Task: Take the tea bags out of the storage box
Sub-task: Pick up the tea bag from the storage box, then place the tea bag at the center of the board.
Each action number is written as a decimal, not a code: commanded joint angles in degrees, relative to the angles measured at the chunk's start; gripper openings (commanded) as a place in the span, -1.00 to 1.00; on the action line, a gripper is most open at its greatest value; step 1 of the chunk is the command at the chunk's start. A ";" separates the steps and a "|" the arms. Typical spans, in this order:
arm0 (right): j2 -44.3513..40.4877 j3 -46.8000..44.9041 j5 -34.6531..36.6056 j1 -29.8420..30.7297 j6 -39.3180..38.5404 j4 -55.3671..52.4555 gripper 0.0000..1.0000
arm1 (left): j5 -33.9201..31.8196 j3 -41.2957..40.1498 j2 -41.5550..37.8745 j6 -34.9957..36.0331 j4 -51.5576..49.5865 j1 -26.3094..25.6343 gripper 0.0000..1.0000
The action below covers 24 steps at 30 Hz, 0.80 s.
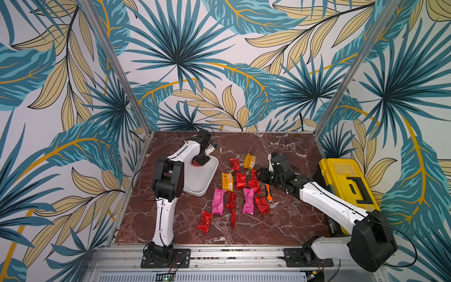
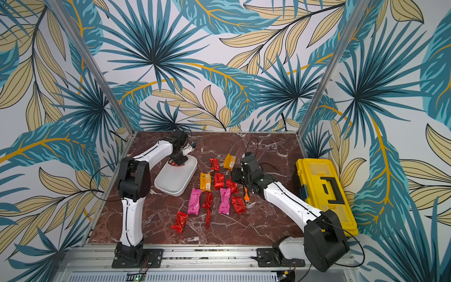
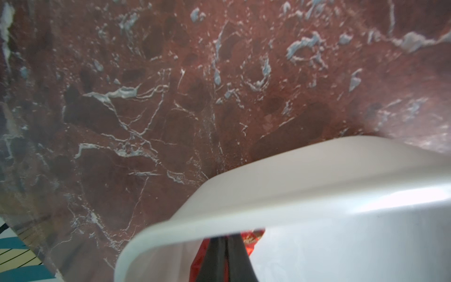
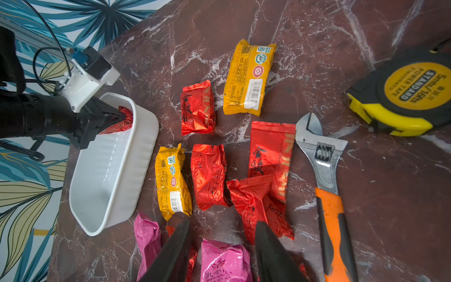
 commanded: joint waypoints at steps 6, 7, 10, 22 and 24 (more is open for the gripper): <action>-4.79 -0.95 1.54 0.24 -0.86 -2.51 -0.03 | 1.41 -5.36 -15.42 -8.89 2.78 -2.12 -1.00; -5.32 -1.18 1.65 0.24 -0.86 -2.73 -0.03 | 1.71 -7.12 -17.65 -11.05 3.97 -2.17 -1.00; -7.14 -1.88 2.13 0.24 -0.78 -3.44 -0.03 | 4.31 -14.33 -26.23 -19.22 8.41 -2.24 -1.00; -11.03 -3.03 2.61 0.19 -1.83 -6.03 -0.03 | 4.68 -43.39 -61.22 -53.02 4.93 -4.00 -1.00; -11.57 -3.41 2.87 0.24 -1.83 -6.17 -0.03 | 4.80 -47.77 -67.37 -57.93 1.35 -4.69 -1.00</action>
